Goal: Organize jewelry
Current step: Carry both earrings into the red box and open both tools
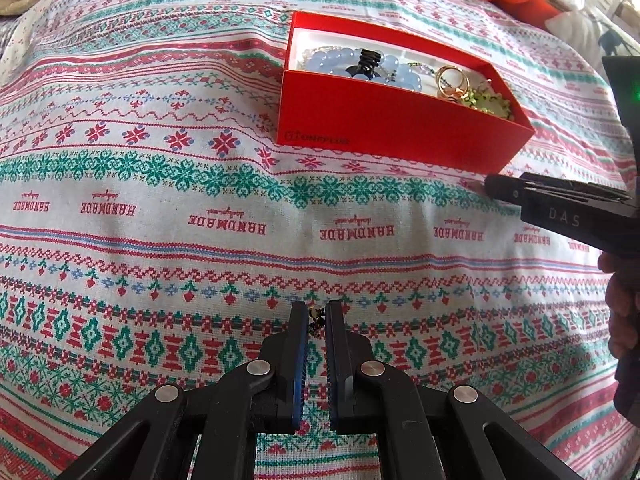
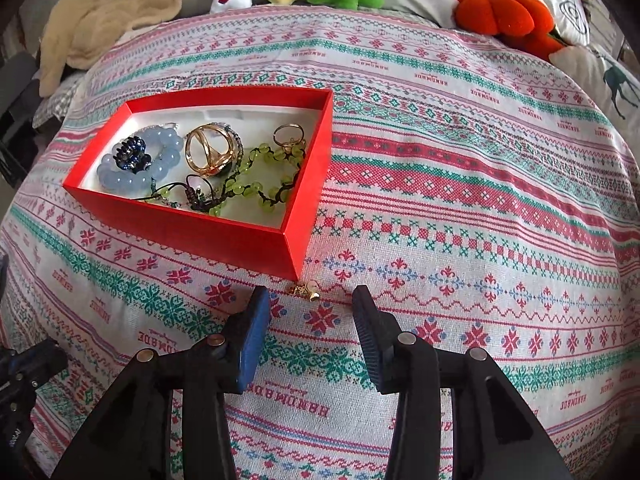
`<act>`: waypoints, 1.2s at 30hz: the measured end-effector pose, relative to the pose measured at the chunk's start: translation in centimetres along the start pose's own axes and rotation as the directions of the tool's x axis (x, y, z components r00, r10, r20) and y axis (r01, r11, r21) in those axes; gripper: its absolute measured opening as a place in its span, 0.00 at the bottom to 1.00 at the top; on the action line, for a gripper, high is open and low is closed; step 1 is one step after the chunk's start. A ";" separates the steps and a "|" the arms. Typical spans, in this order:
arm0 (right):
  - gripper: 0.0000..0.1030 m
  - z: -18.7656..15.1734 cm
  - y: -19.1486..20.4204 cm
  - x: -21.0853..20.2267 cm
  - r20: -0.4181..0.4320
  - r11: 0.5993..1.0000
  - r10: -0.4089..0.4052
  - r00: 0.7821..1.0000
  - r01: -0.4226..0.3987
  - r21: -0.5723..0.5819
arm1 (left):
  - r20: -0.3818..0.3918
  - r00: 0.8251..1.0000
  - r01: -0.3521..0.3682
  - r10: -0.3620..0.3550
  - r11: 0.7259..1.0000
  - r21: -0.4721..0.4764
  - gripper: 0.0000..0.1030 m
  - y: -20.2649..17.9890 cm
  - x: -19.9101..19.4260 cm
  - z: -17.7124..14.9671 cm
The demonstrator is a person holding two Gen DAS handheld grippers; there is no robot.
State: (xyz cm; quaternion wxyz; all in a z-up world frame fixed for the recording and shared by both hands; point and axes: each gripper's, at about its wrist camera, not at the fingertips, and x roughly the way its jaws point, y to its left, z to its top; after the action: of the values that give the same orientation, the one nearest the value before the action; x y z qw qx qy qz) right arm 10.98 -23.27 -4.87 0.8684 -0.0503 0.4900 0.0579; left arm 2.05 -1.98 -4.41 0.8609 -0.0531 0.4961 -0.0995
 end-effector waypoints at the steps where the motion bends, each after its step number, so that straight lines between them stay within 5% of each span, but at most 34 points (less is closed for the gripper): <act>1: 0.43 0.0 0.1 0.0 0.005 1.000 0.000 1.000 0.000 -0.008 | 0.000 1.000 -0.001 0.001 1.000 0.000 0.03 0.0 0.0 0.0; 5: 0.16 0.1 0.3 -0.1 -0.002 0.999 0.031 1.000 -0.031 -0.031 | 0.000 1.000 -0.003 0.003 1.000 -0.002 0.03 0.2 -0.1 0.0; 10: 0.01 -0.4 0.2 -0.7 -0.015 0.997 0.069 0.998 -0.069 -0.027 | 0.004 1.000 -0.002 0.002 1.000 0.002 0.03 0.4 -0.4 -0.2; 23: 0.04 -2.2 -0.6 -3.0 -0.006 0.991 0.133 0.991 -0.133 -0.006 | 0.010 1.000 -0.002 0.002 1.000 -0.002 0.03 -0.5 -0.6 -0.3; 25: 0.18 -1.9 -0.2 -2.5 -0.015 0.993 0.121 0.992 -0.122 -0.007 | 0.009 1.000 -0.003 0.003 1.000 0.000 0.03 -0.7 -0.5 -0.3; 27: 0.46 -1.6 0.1 -2.1 -0.009 0.995 0.100 0.995 -0.100 -0.009 | 0.005 1.000 -0.002 0.002 1.000 0.001 0.03 -0.7 -0.4 -0.2; 28: 0.48 -1.4 0.3 -1.9 -0.002 0.996 0.085 0.996 -0.085 -0.012 | 0.004 1.000 -0.003 0.003 1.000 0.002 0.03 -0.7 -0.3 -0.2; 34: 0.46 -0.4 0.4 -0.2 0.009 1.000 0.028 1.000 -0.028 -0.011 | 0.003 1.000 -0.007 0.007 1.000 0.006 0.03 -0.6 -0.1 -0.1; 36: 0.29 -0.1 0.5 0.0 0.016 1.000 0.012 1.000 -0.012 -0.020 | 0.002 1.000 -0.008 0.008 1.000 0.007 0.03 -0.5 0.0 -0.1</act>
State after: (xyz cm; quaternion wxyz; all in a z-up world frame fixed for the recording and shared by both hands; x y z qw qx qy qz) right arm 10.81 -22.78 -4.99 0.8713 -0.0554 0.4828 0.0685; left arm 1.93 -2.42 -4.35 0.8618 -0.0482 0.4953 -0.0978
